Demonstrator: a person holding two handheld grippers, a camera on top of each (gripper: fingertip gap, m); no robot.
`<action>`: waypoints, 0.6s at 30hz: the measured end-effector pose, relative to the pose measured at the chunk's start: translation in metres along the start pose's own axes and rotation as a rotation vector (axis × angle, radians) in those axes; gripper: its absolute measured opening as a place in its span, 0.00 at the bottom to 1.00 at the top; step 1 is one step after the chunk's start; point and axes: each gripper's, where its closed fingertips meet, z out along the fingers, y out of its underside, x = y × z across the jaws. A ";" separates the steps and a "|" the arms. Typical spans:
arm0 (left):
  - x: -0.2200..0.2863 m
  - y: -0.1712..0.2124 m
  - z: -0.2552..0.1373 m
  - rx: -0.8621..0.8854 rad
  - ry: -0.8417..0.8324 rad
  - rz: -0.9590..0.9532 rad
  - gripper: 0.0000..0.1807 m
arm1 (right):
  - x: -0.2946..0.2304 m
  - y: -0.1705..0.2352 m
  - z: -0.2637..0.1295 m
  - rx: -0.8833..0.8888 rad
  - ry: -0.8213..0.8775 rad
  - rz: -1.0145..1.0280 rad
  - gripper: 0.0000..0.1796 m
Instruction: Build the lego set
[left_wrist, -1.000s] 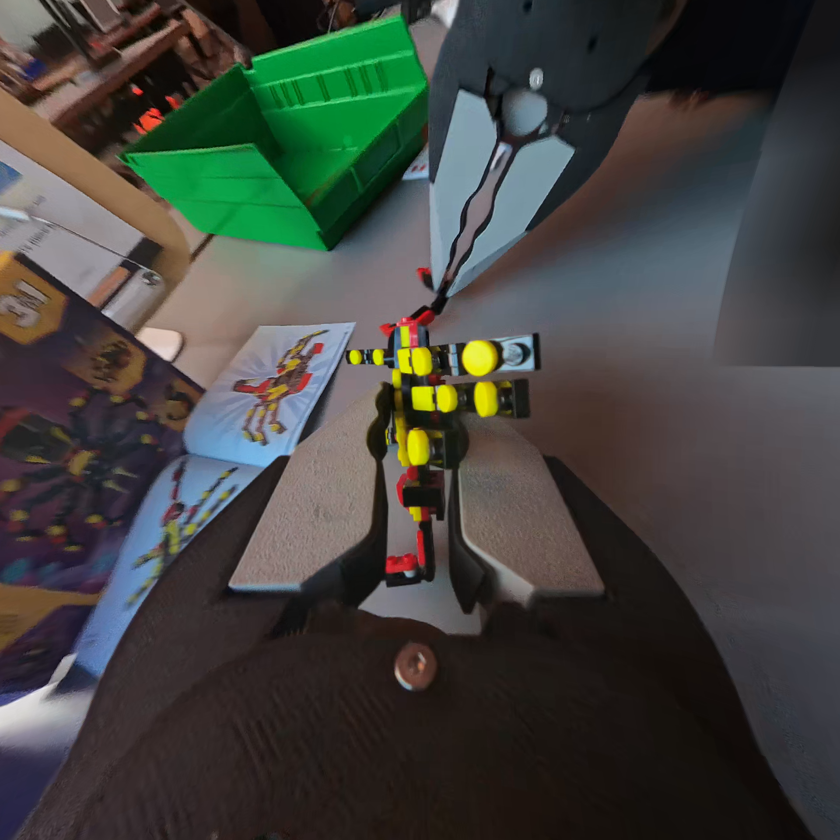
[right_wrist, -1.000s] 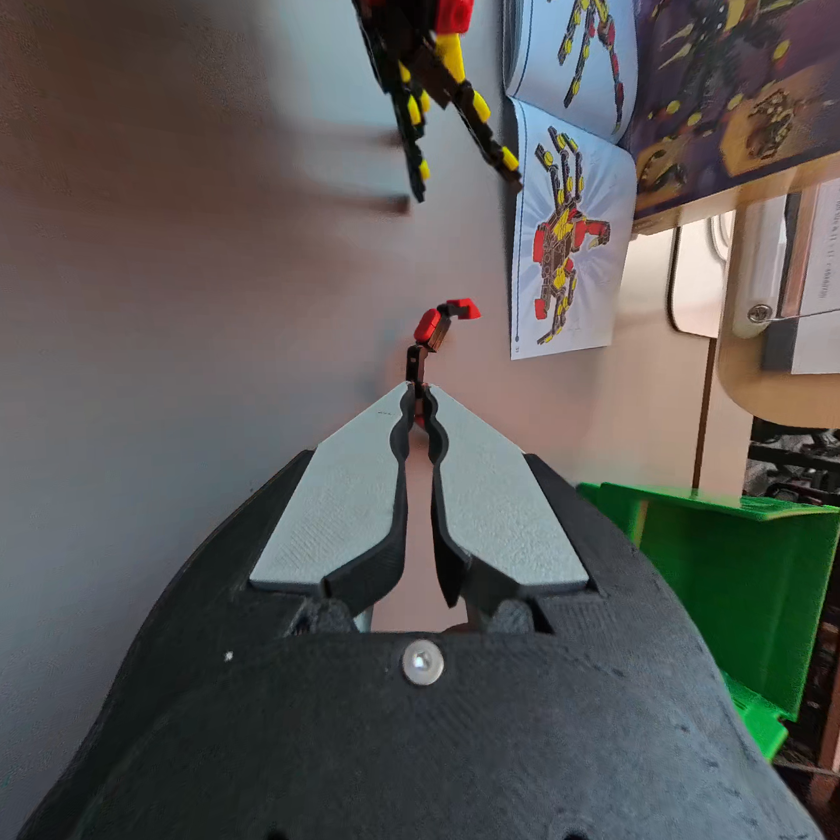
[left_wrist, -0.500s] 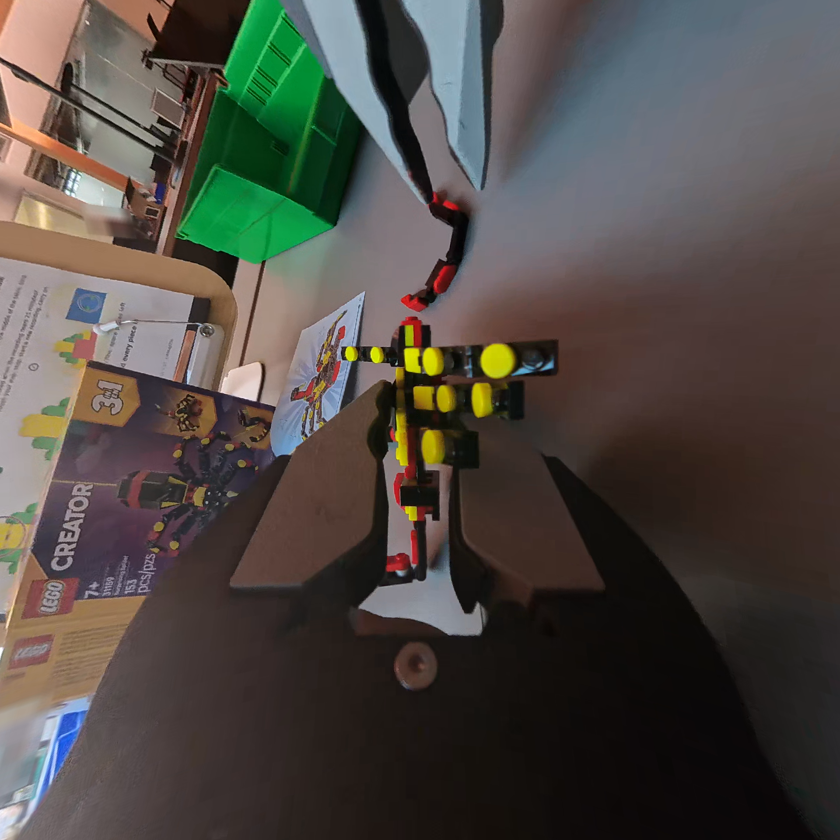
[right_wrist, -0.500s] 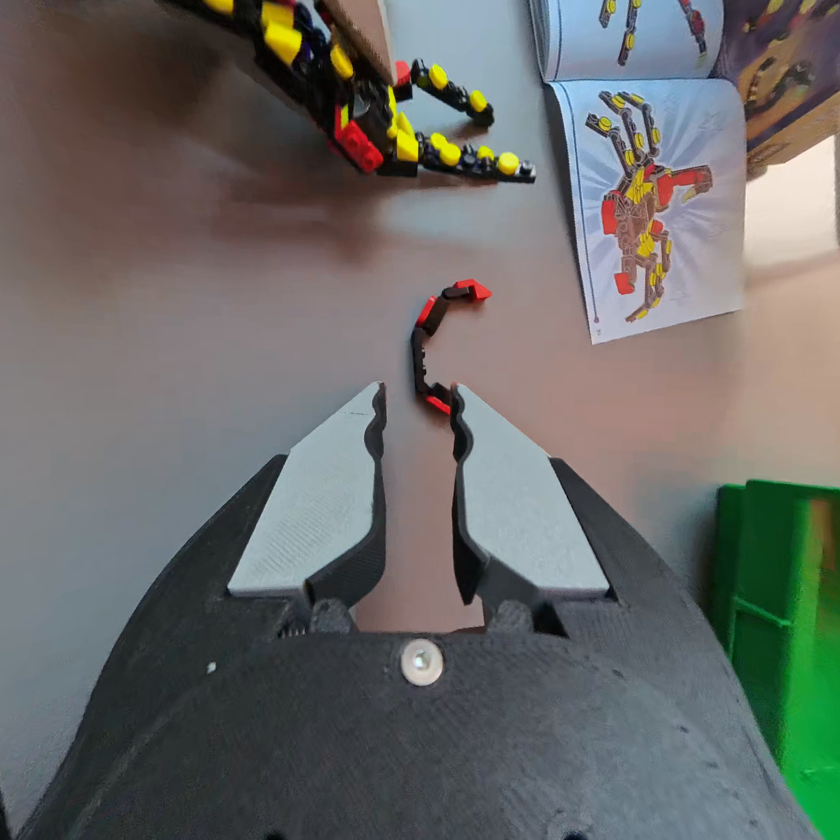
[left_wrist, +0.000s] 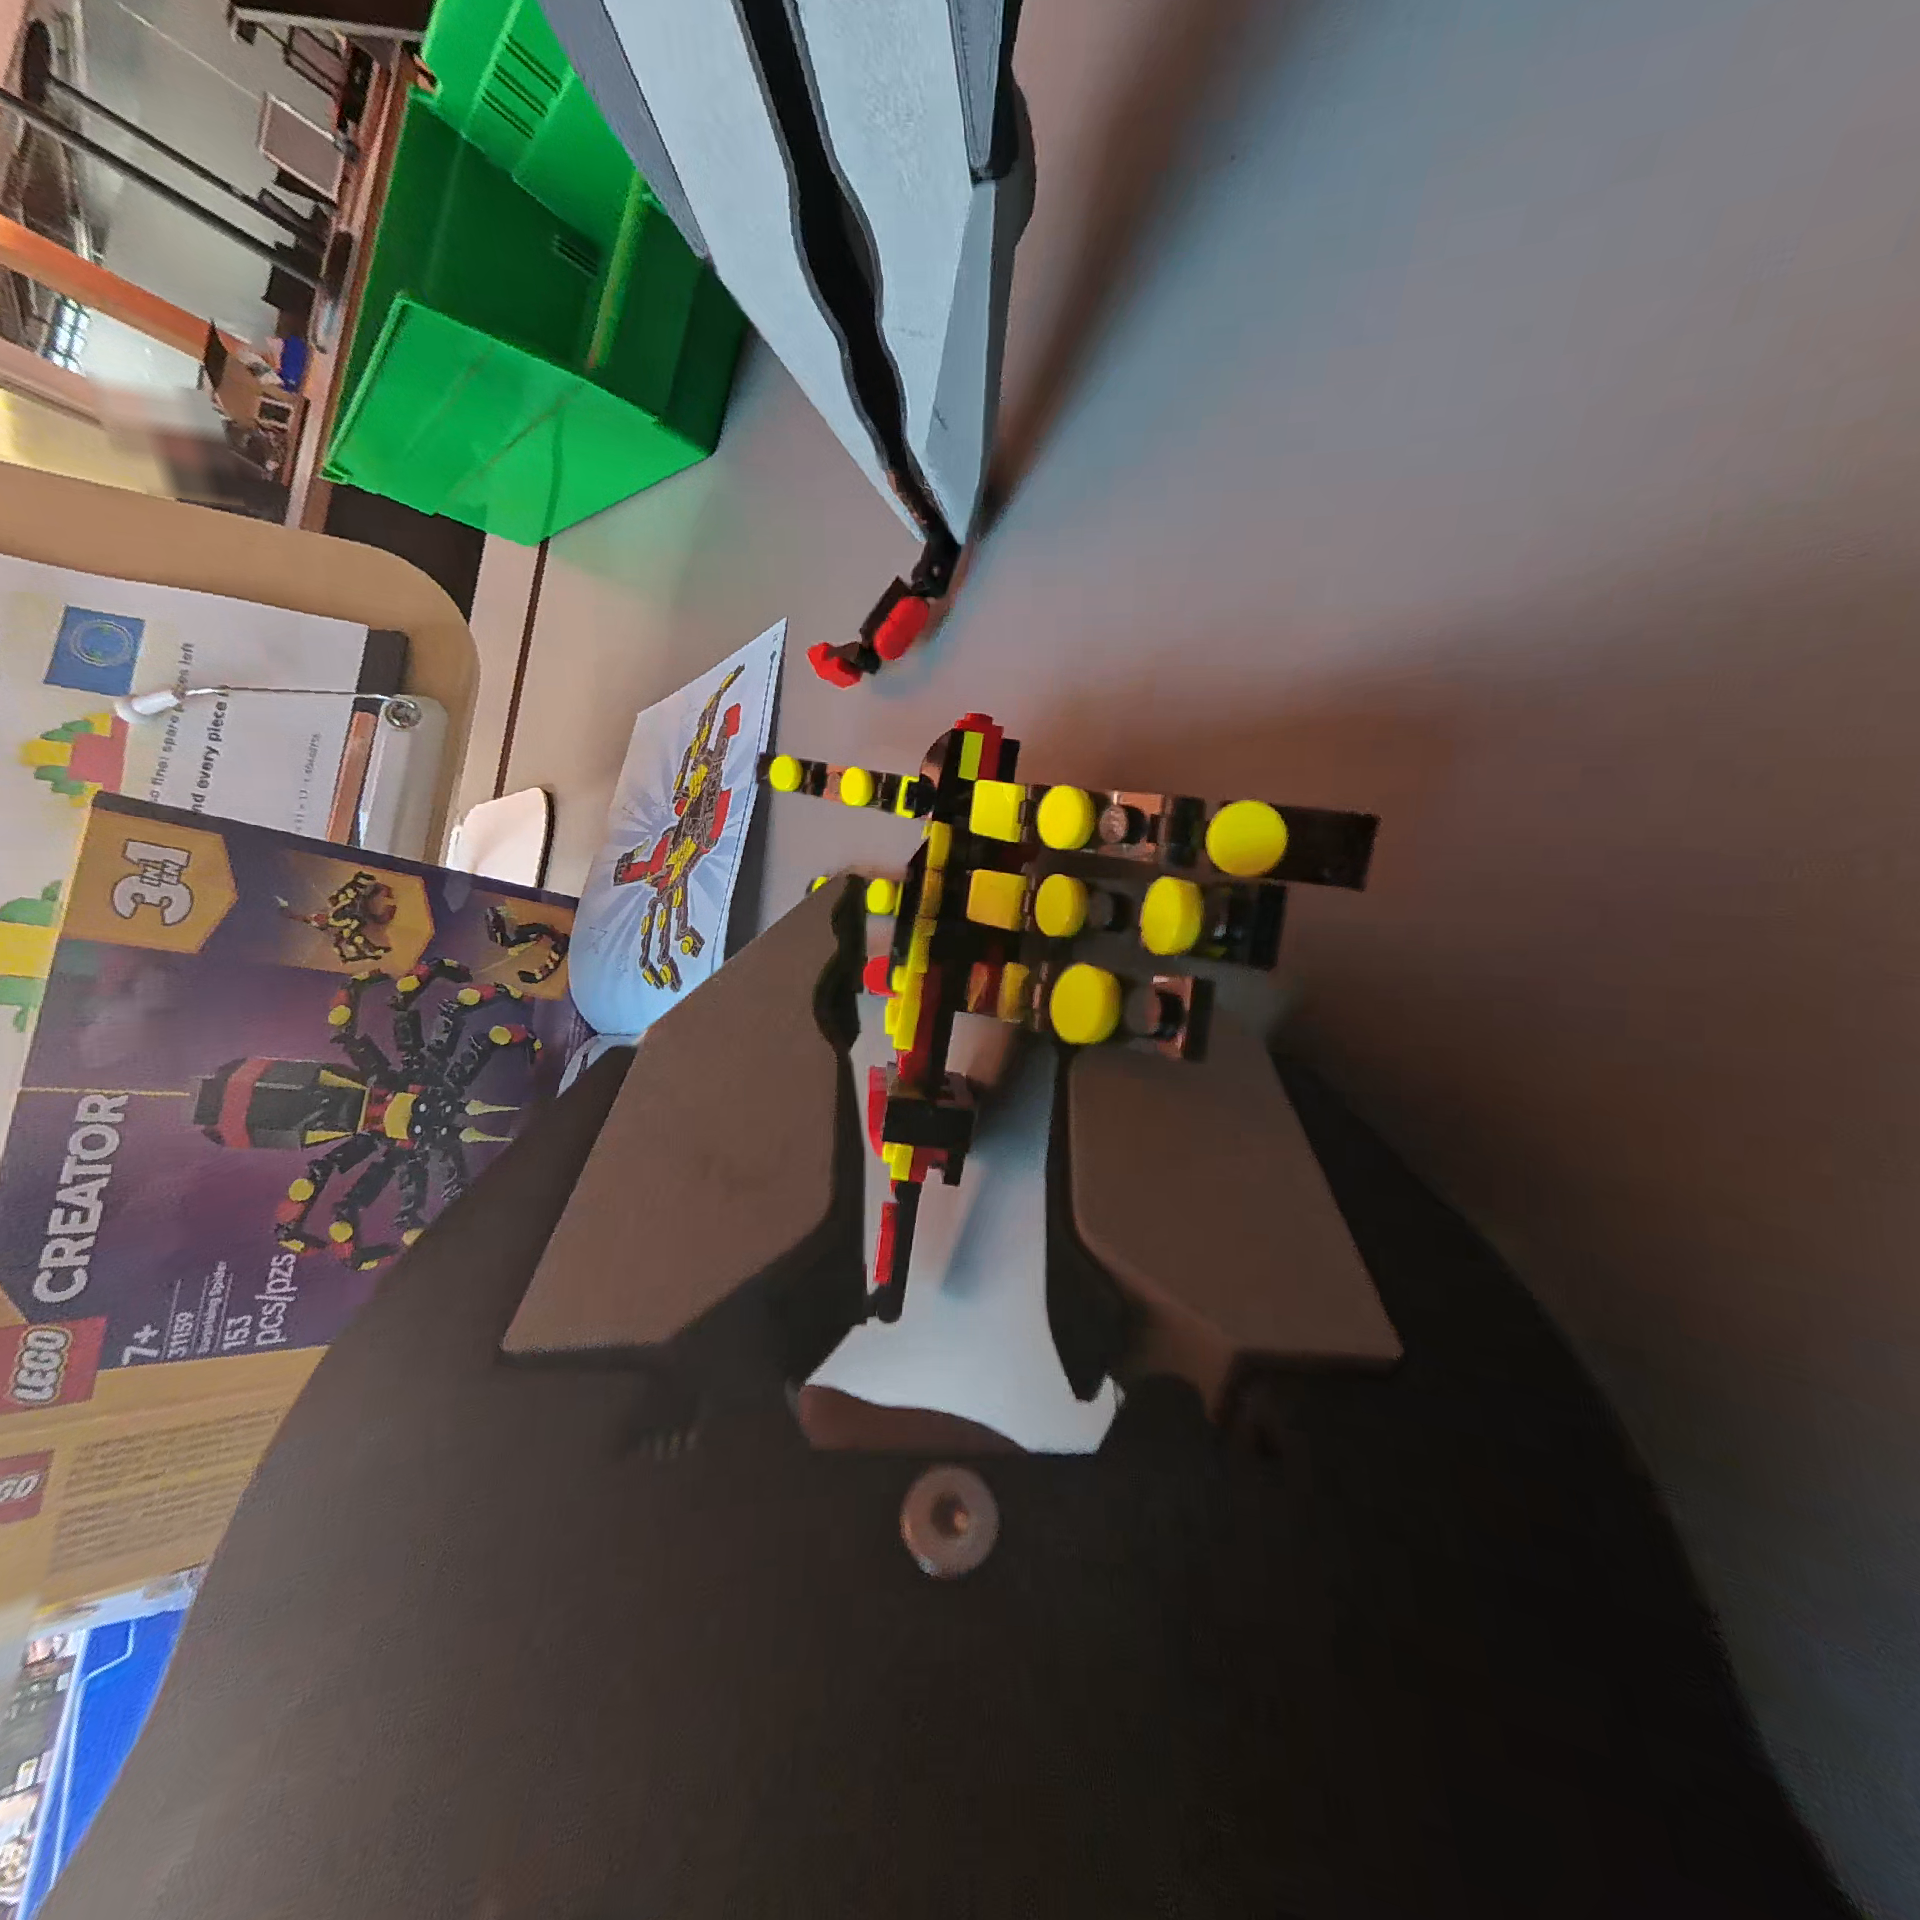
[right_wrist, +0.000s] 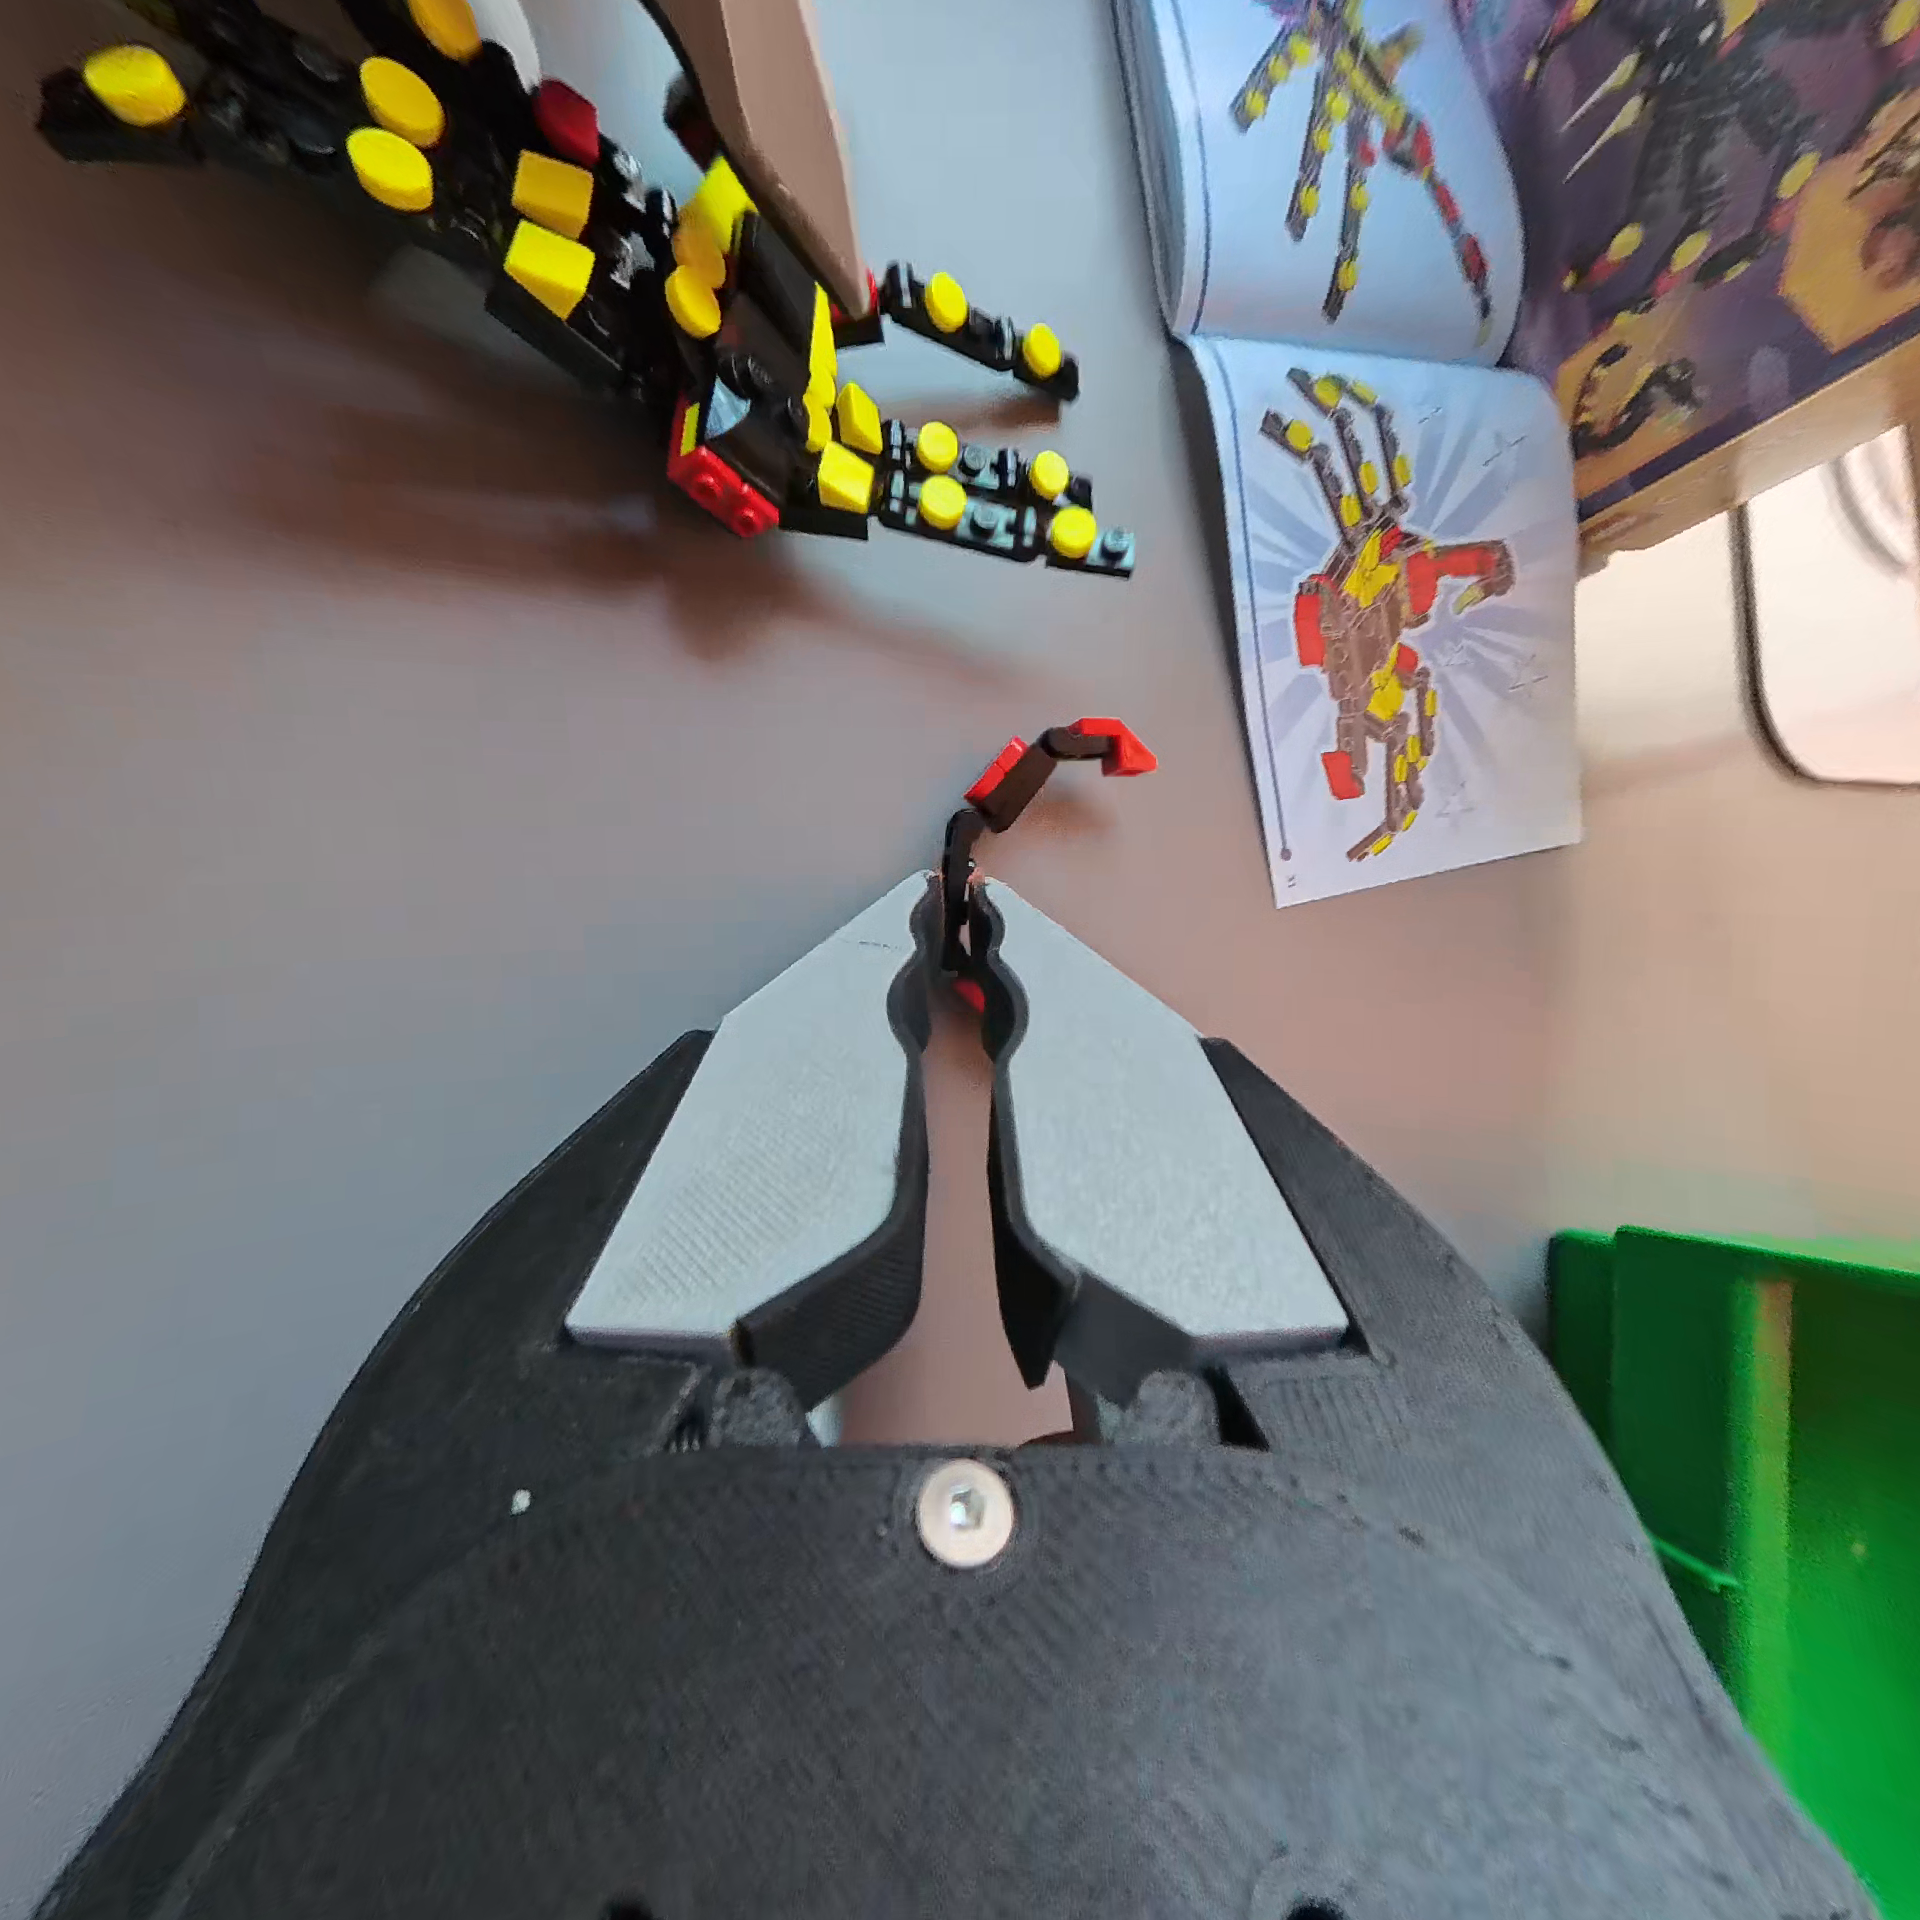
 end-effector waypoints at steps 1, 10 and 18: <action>-0.001 0.002 -0.001 -0.009 -0.002 0.001 0.20 | 0.001 -0.003 -0.002 0.023 0.011 -0.009 0.01; -0.009 0.009 -0.023 -0.009 0.037 -0.088 0.41 | 0.027 -0.005 -0.020 0.158 0.214 -0.075 0.01; -0.019 0.010 -0.072 0.110 0.111 -0.364 0.36 | 0.028 -0.021 -0.039 0.183 0.436 -0.268 0.01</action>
